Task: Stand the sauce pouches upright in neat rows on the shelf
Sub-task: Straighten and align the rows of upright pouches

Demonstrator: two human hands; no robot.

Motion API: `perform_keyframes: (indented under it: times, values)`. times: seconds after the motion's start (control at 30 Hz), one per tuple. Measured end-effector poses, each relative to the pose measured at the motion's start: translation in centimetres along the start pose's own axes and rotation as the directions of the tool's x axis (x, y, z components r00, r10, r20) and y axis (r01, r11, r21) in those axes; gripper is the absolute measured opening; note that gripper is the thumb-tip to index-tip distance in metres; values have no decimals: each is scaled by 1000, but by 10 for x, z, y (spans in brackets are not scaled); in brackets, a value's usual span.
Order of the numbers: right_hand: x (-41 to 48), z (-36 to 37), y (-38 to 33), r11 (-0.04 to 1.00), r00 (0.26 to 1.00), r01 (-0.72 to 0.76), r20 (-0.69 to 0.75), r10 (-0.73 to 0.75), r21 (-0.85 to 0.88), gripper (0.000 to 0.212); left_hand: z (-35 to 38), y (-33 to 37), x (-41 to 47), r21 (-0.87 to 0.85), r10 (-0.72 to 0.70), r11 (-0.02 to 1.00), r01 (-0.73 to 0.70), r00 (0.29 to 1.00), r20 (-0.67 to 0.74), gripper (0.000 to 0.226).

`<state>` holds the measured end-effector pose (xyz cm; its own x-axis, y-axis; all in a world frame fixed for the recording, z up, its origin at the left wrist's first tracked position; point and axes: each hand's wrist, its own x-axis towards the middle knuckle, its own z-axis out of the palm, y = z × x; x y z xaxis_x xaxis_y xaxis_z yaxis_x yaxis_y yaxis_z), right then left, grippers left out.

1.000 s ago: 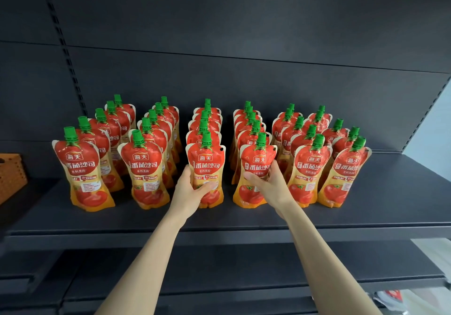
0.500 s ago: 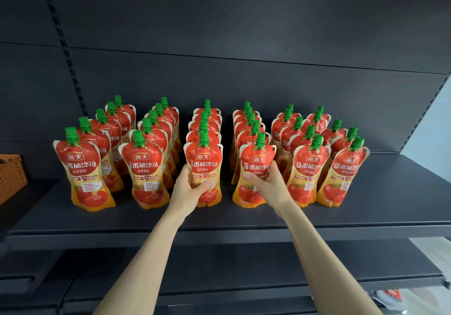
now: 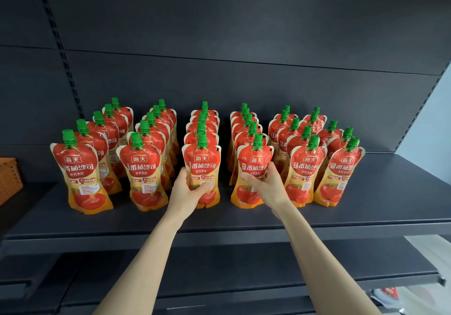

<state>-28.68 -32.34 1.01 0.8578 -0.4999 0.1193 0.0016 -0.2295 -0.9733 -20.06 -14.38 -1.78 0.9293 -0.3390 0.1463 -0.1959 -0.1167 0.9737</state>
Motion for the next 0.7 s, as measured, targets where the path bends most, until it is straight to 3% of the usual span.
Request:
perform_keyframes:
  times: [0.7]
  values:
    - [-4, 3, 0, 1000, 997, -20, -69, 19, -23, 63, -2, 4, -5, 69, -1, 998, 2, 1000, -14, 53]
